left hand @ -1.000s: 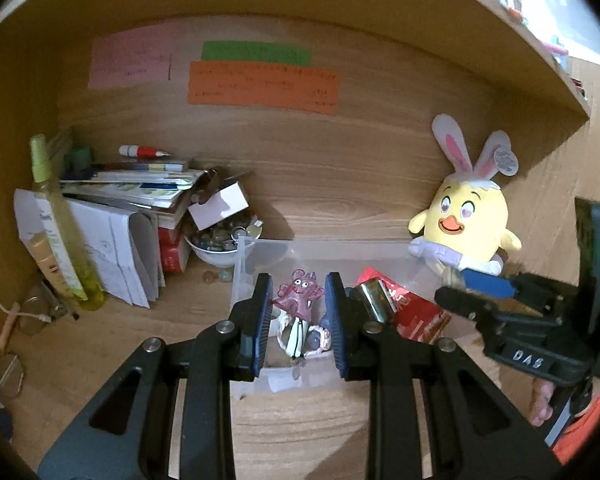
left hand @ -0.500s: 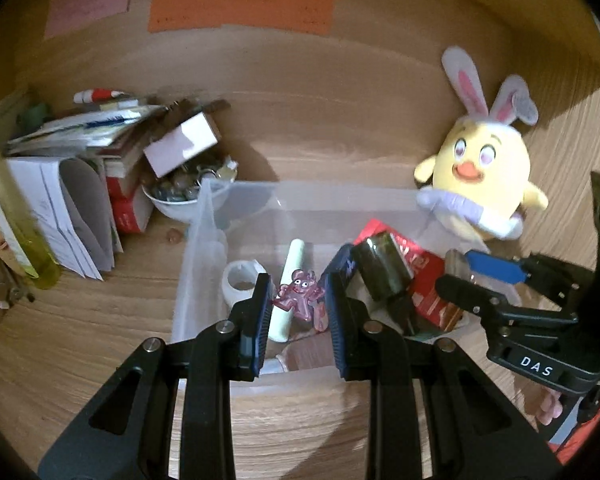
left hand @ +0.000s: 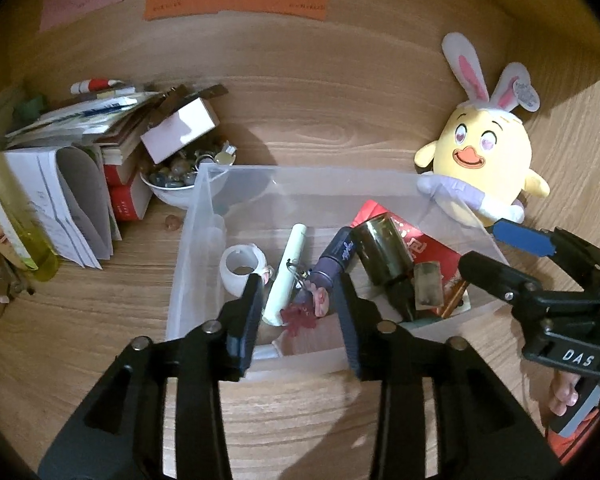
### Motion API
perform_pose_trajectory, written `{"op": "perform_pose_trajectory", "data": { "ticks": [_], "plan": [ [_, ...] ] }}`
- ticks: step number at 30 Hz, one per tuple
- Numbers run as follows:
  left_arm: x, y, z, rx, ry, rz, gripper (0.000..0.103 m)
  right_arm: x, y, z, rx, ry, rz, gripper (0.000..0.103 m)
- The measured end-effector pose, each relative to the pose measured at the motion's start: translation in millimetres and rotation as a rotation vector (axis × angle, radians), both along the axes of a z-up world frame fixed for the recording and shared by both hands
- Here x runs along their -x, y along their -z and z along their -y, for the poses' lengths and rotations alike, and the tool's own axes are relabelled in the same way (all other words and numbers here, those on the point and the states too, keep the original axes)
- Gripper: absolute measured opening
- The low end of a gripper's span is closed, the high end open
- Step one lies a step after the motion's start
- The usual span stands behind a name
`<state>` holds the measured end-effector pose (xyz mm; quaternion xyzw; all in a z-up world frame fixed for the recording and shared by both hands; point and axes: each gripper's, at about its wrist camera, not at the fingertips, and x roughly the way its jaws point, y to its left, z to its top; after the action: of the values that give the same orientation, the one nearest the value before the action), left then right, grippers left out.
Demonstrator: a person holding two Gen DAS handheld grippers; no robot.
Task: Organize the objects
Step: 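Lower the beige block and pink keychain into the clear box and open both grippers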
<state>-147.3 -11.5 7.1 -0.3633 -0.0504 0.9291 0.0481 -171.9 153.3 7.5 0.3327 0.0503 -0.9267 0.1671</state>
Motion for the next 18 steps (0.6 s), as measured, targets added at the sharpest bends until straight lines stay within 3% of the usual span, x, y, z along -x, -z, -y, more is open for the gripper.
{"op": "perform_pose_trajectory", "data": {
  "ticks": [2, 6, 8, 18],
  "plan": [
    [-6, -4, 1, 0.004, -0.004, -0.014, 0.048, -4, -5, -1, 0.002, 0.002, -0.011, 0.072],
    [-20, -11, 2, 0.010, 0.003, -0.036, 0.051, -17, -13, -1, 0.000, -0.003, -0.044, 0.078],
    [-28, -13, 1, 0.014, 0.008, -0.046, 0.058, -26, -17, -1, -0.004, -0.008, -0.063, 0.082],
    [-59, -14, -1, 0.032, 0.011, -0.099, 0.077, -61, -18, 0, 0.003, -0.025, -0.092, 0.088]
  ]
}}
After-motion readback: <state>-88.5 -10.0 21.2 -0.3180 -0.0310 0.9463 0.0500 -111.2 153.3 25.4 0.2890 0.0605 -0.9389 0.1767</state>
